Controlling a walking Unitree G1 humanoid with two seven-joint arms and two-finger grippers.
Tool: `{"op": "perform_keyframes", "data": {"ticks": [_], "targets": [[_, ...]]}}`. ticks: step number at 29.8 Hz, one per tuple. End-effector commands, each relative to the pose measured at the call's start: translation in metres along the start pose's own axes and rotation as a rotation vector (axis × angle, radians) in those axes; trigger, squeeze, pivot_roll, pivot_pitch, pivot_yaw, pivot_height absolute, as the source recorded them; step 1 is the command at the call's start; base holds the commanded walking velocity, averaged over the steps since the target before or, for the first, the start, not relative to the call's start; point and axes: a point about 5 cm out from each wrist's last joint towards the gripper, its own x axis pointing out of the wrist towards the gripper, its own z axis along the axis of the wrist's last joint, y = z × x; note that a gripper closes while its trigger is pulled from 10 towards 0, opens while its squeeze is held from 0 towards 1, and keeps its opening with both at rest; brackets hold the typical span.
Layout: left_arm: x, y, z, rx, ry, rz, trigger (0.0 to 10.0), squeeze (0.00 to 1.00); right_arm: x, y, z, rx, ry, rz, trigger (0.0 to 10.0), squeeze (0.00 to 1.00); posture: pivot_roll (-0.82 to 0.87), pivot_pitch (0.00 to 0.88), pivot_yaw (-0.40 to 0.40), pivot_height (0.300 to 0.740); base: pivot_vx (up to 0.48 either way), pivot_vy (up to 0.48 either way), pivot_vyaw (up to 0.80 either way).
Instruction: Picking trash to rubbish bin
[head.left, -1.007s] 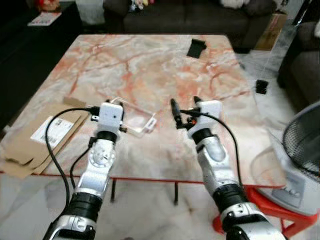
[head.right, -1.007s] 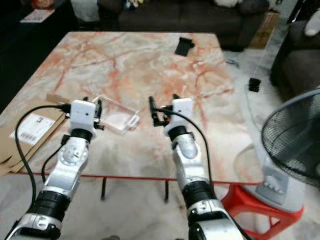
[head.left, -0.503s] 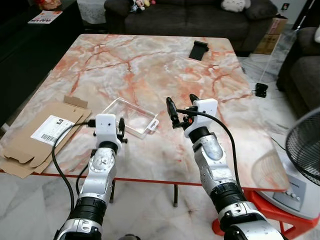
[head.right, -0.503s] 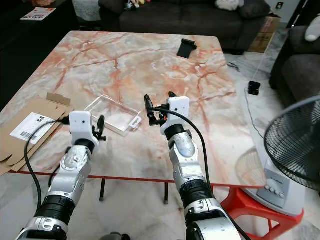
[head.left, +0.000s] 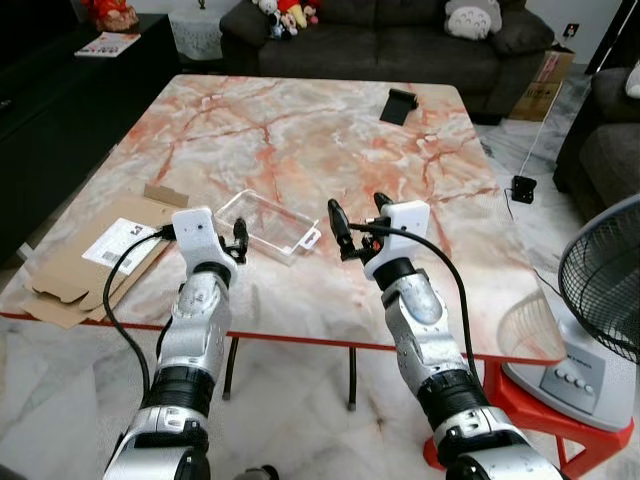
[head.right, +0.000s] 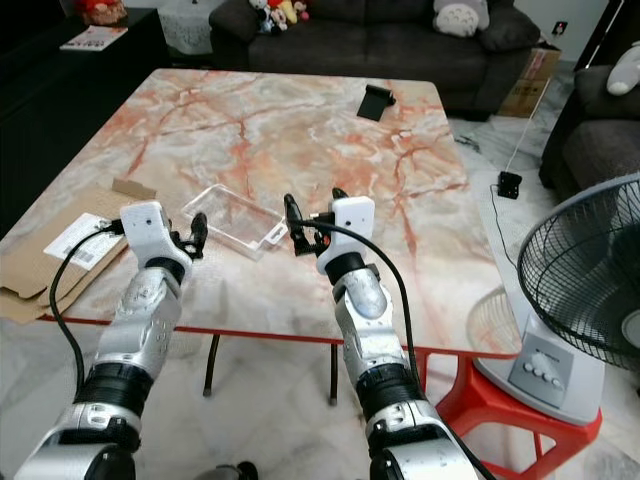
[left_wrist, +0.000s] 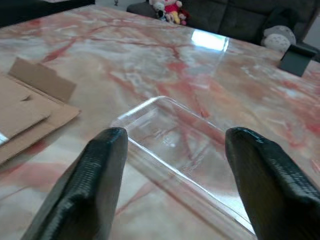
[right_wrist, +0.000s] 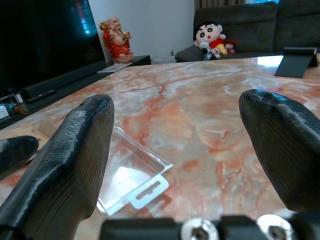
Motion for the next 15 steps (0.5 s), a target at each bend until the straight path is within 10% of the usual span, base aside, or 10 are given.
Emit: {"op": "perform_keyframes", "data": {"ticks": [1,15], "targets": [[0.0025,-0.0026,0.0002,0.022,0.012,-0.019,10.0,1.0,-0.0006,0.0017,0.0003,0.001,0.001,0.005,10.0,0.0,0.14,0.145,-0.005,0.74,0.0,0.0,0.0],[0.0091,-0.0046,0.0006,0.034,0.038,-0.016,10.0,1.0,-0.0031,0.0034,-0.0032,0.007,0.013,0.008,10.0,0.0,0.14,0.158,0.0,0.74,0.0,0.0,0.0]]}}
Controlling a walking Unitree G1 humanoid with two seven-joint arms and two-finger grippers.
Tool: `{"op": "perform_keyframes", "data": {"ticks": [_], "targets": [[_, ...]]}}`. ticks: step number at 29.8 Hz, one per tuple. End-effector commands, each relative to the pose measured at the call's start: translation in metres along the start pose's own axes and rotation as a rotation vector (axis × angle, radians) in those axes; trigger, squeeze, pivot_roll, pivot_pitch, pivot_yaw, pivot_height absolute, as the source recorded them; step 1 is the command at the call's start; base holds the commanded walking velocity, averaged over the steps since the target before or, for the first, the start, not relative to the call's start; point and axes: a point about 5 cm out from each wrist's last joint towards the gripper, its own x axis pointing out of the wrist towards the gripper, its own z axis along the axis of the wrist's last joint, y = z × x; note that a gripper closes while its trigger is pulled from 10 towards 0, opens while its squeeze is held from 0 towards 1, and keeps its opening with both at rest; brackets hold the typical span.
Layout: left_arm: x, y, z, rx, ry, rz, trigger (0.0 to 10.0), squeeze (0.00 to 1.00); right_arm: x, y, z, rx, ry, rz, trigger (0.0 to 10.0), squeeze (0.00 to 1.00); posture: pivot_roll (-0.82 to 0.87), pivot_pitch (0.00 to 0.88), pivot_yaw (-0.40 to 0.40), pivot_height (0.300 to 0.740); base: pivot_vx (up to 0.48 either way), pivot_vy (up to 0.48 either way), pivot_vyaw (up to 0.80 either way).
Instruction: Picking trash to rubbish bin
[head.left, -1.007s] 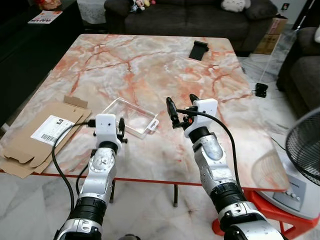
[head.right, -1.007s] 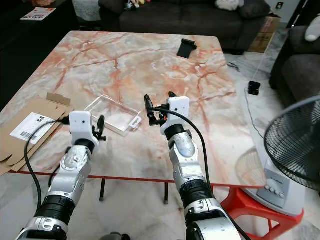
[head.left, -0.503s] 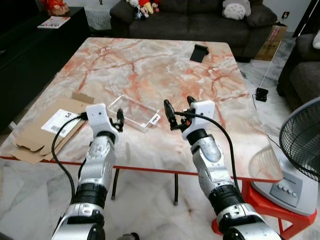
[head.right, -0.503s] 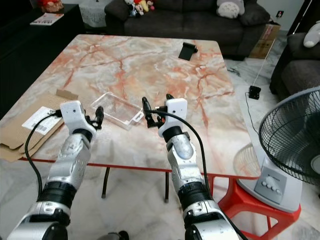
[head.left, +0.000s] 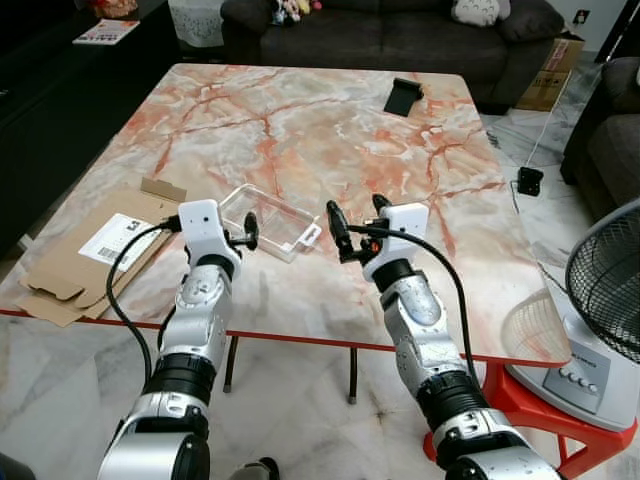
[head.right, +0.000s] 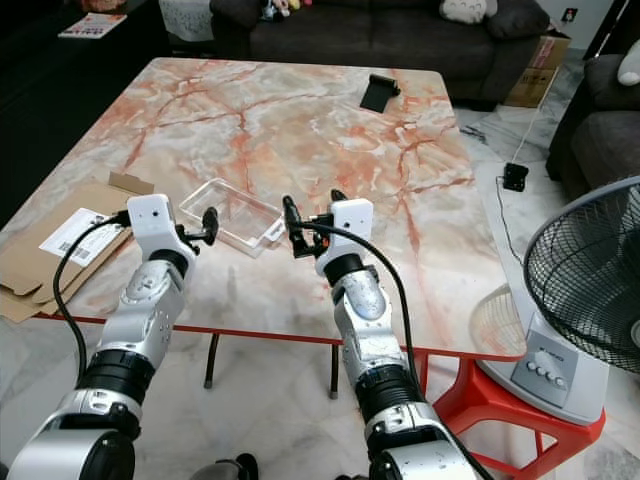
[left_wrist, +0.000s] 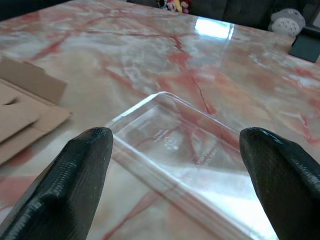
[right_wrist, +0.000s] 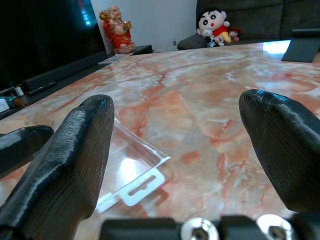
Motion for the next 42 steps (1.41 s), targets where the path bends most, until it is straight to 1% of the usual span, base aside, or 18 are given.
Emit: {"op": "perform_keyframes", "data": {"ticks": [1,2,3,8,10,11,12,14,16,19,21,23,24,26,29,31,36,42], "targets": [[0.002,-0.001,-0.001,-0.008,0.024,-0.002,10.0,1.0,-0.002,0.002,-0.001,0.002,0.005,0.006,10.0,0.0,0.14,0.159,0.001,0.74,0.0,0.0,0.0],[0.003,-0.001,-0.001,-0.003,0.028,0.005,10.0,1.0,-0.002,0.002,-0.001,0.003,0.006,0.006,10.0,0.0,0.14,0.161,0.003,0.74,0.0,0.0,0.0],[0.005,-0.001,-0.001,-0.017,0.04,0.024,10.0,0.0,-0.002,0.002,-0.002,0.004,0.007,0.007,10.0,0.0,0.13,0.162,0.002,0.74,0.0,0.0,0.0],[0.011,0.0,0.002,-0.079,0.067,0.064,10.0,0.0,-0.004,0.004,-0.003,0.006,0.009,0.01,10.0,0.0,0.13,0.17,0.003,0.74,0.0,0.0,0.0],[0.014,-0.004,0.006,-0.079,0.058,0.057,10.0,0.0,-0.005,0.004,-0.003,0.007,0.011,0.012,10.0,0.0,0.13,0.176,0.004,0.74,0.0,0.0,0.0],[0.017,-0.007,0.011,-0.094,0.053,0.07,10.0,0.0,-0.006,0.004,-0.004,0.008,0.011,0.014,10.0,0.0,0.13,0.179,0.004,0.74,0.0,0.0,0.0],[0.017,-0.007,0.011,-0.094,0.053,0.07,10.0,0.0,-0.006,0.004,-0.004,0.008,0.011,0.014,10.0,0.0,0.13,0.179,0.004,0.74,0.0,0.0,0.0],[0.02,-0.009,0.014,-0.124,0.069,0.116,10.0,0.0,-0.008,0.004,-0.004,0.009,0.011,0.017,10.0,0.0,0.12,0.187,0.005,0.74,0.0,0.0,0.0],[0.021,-0.01,0.014,-0.142,0.081,0.128,10.0,0.0,-0.008,0.004,-0.004,0.009,0.012,0.018,10.0,0.0,0.12,0.191,0.007,0.74,0.0,0.0,0.0],[0.023,-0.015,0.014,-0.127,0.092,0.123,10.0,0.0,-0.008,0.005,-0.004,0.01,0.014,0.022,10.0,0.0,0.12,0.192,0.008,0.74,0.0,0.0,0.0],[0.023,-0.015,0.014,-0.127,0.093,0.125,10.0,0.0,-0.008,0.005,-0.004,0.01,0.014,0.022,10.0,0.0,0.12,0.192,0.008,0.74,0.0,0.0,0.0],[0.024,-0.018,0.012,-0.113,0.146,0.176,10.0,0.0,-0.009,0.006,-0.004,0.012,0.011,0.03,10.0,0.0,0.11,0.194,0.016,0.74,0.0,0.0,0.0],[0.024,-0.018,0.012,-0.113,0.146,0.176,10.0,0.0,-0.009,0.006,-0.004,0.012,0.011,0.03,10.0,0.0,0.11,0.194,0.016,0.74,0.0,0.0,0.0],[0.024,-0.019,0.012,-0.087,0.158,0.191,10.0,0.0,-0.01,0.006,-0.004,0.012,0.011,0.032,10.0,0.0,0.11,0.195,0.019,0.74,0.0,0.0,0.0],[0.025,-0.023,0.013,-0.065,0.16,0.189,10.0,0.0,-0.011,0.007,-0.005,0.014,0.012,0.035,10.0,0.0,0.11,0.194,0.024,0.74,0.0,0.0,0.0],[0.025,-0.025,0.013,-0.065,0.162,0.194,10.0,0.0,-0.011,0.007,-0.005,0.016,0.012,0.036,10.0,0.0,0.11,0.192,0.026,0.74,0.0,0.0,0.0],[0.023,-0.025,0.009,-0.045,0.194,0.216,10.0,0.0,-0.013,0.009,-0.006,0.019,0.014,0.039,10.0,0.0,0.11,0.191,0.033,0.74,0.0,0.0,0.0],[0.022,-0.022,0.002,-0.042,0.254,0.251,10.0,0.0,-0.014,0.01,-0.006,0.023,0.016,0.04,10.0,0.0,0.11,0.195,0.04,0.74,0.0,0.0,0.0]]}}
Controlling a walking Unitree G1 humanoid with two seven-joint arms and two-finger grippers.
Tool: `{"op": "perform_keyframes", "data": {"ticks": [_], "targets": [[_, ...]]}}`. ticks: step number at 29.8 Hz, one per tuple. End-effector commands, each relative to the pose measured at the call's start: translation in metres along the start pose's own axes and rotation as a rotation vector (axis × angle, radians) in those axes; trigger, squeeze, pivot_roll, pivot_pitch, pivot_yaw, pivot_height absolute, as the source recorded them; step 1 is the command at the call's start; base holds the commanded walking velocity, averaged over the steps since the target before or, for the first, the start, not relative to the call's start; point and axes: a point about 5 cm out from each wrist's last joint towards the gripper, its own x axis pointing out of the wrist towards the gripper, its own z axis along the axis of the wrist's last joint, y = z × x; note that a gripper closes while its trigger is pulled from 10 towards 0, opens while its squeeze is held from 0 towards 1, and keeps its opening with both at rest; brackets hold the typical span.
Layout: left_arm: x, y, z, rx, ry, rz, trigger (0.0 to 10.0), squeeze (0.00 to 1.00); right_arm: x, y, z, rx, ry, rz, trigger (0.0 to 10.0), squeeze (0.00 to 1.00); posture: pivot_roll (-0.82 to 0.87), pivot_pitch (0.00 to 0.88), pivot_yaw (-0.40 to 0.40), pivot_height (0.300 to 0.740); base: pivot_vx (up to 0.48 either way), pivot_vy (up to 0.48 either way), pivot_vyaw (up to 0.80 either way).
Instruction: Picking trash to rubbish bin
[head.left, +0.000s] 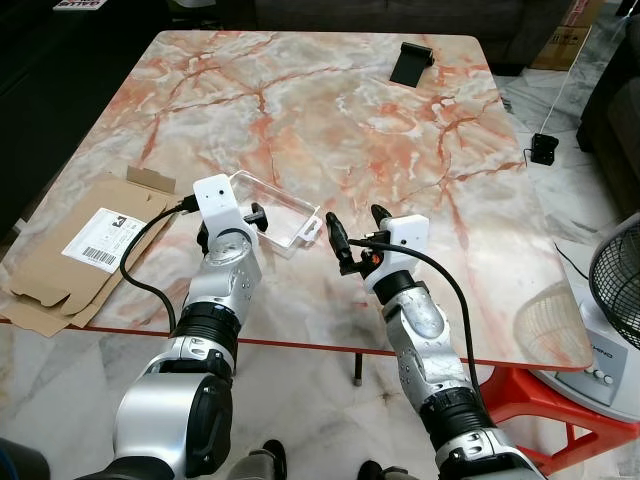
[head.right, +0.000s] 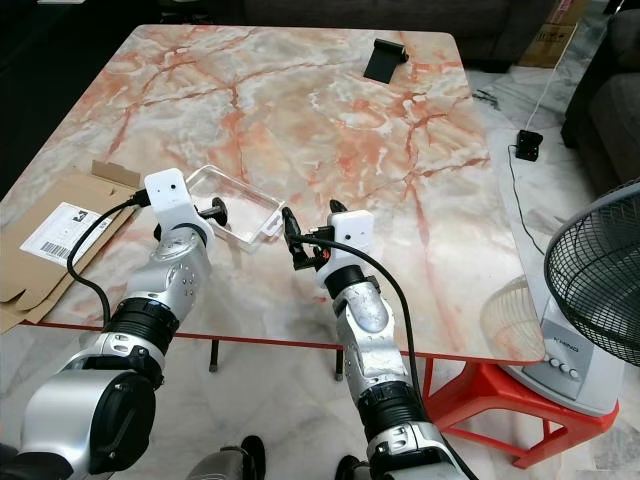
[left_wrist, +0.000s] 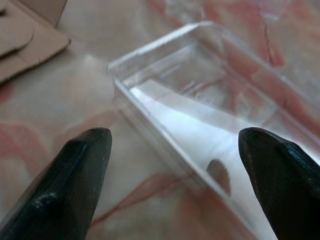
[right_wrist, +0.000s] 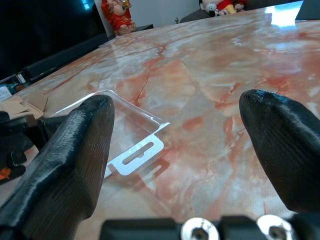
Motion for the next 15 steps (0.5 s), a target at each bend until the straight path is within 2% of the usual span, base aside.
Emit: {"op": "perform_keyframes", "data": {"ticks": [1,9,10,11,15], "targets": [[0.0006,0.0015,-0.0039,0.024,0.03,0.027,10.0,0.0,-0.0008,0.004,-0.0008,0.004,0.006,0.018,10.0,0.0,0.11,0.195,0.038,0.74,0.0,0.0,0.0],[0.001,0.0048,-0.0098,0.04,0.067,0.043,10.0,0.0,-0.0008,0.005,-0.0007,0.002,0.008,0.023,10.0,0.0,0.11,0.21,0.041,0.74,0.0,0.0,0.0],[0.0008,0.0046,-0.0104,0.032,0.074,0.045,5.6,0.0,-0.0008,0.0049,-0.0004,0.001,0.008,0.024,10.0,0.0,0.11,0.212,0.042,0.74,0.0,0.0,0.0],[0.0007,0.0047,-0.011,0.03,0.078,0.048,0.6,0.0,-0.0009,0.0048,-0.0005,0.001,0.008,0.023,10.0,0.0,0.11,0.213,0.043,0.74,0.0,0.0,0.0],[0.0001,0.0048,-0.0133,0.023,0.093,0.057,0.6,0.0,-0.0021,0.0046,-0.0016,0.002,0.011,0.019,10.0,0.0,0.11,0.214,0.047,0.74,0.0,0.0,0.0]]}}
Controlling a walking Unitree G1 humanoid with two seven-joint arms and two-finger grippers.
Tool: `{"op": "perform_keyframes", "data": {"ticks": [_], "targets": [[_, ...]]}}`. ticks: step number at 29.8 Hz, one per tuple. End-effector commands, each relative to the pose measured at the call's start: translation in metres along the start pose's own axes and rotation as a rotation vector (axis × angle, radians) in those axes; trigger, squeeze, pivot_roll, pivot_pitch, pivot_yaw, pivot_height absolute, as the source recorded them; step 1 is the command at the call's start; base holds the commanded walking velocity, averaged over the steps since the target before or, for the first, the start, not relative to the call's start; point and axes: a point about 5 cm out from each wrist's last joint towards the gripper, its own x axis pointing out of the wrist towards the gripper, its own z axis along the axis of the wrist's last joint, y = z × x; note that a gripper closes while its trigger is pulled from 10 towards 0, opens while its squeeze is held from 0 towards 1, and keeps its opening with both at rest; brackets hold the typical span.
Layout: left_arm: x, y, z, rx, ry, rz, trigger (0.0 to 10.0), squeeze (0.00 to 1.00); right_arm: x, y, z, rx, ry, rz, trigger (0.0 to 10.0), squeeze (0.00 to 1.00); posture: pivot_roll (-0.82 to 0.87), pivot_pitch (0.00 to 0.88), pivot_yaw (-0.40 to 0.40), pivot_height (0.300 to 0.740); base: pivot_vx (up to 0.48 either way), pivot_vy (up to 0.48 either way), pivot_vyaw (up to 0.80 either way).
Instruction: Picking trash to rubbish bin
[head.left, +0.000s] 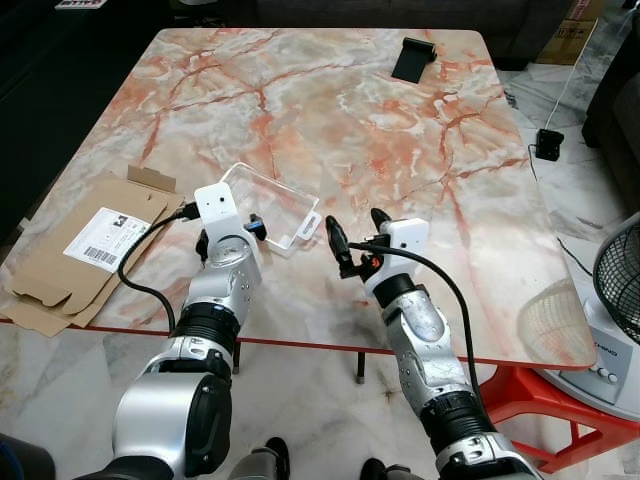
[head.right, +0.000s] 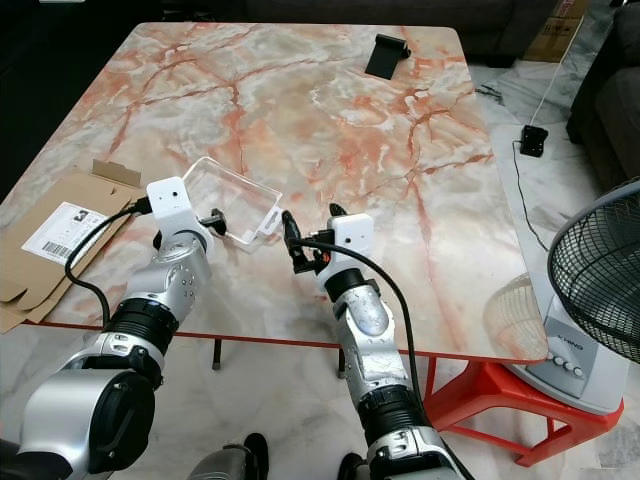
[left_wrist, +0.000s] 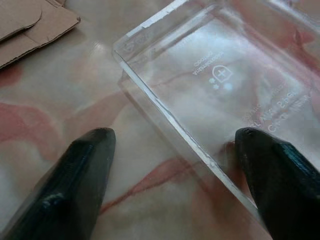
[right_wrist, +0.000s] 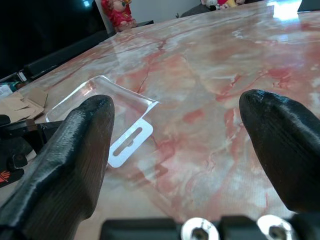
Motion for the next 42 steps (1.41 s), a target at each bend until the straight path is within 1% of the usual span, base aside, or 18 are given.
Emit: {"op": "perform_keyframes", "data": {"ticks": [1,4,5,15,27,34,39,42], "targets": [[0.0,0.002,-0.01,0.014,0.054,0.023,0.6,0.0,-0.001,0.004,-0.001,-0.001,0.0,0.015,10.0,0.0,0.11,0.213,0.047,0.74,0.0,0.0,0.0],[0.0,0.002,-0.01,0.011,0.052,0.019,0.5,0.0,-0.001,0.004,-0.001,0.0,0.002,0.012,10.0,0.0,0.11,0.213,0.047,0.74,0.0,0.0,0.0],[0.0,0.002,-0.009,0.01,0.05,0.02,0.0,0.0,-0.001,0.004,-0.001,0.0,0.001,0.01,10.0,0.0,0.11,0.213,0.047,0.74,0.0,0.0,0.0],[0.0,0.001,-0.007,-0.006,0.044,0.02,0.0,0.0,0.001,0.001,0.001,-0.003,0.007,0.0,10.0,0.0,0.11,0.222,0.046,0.74,0.0,0.0,0.0],[-0.001,-0.002,-0.003,-0.033,0.03,0.008,0.0,0.0,0.0,0.0,0.0,-0.007,0.014,-0.005,10.0,0.0,0.11,0.224,0.046,0.74,0.0,0.0,0.0],[-0.001,-0.004,-0.004,-0.037,0.031,-0.001,0.0,0.0,0.001,-0.001,0.0,-0.009,0.015,-0.012,10.0,0.0,0.11,0.222,0.047,0.74,0.0,0.0,0.0],[-0.004,-0.005,-0.009,-0.025,0.028,-0.02,0.0,0.0,0.002,-0.001,0.0,-0.008,0.013,-0.016,10.0,0.0,0.12,0.216,0.048,0.74,0.0,0.0,0.0],[-0.007,-0.008,-0.009,-0.037,-0.01,-0.067,0.0,0.0,0.003,-0.001,0.0,-0.01,0.012,-0.017,10.0,0.0,0.11,0.21,0.049,0.74,0.0,0.0,0.0]]}}
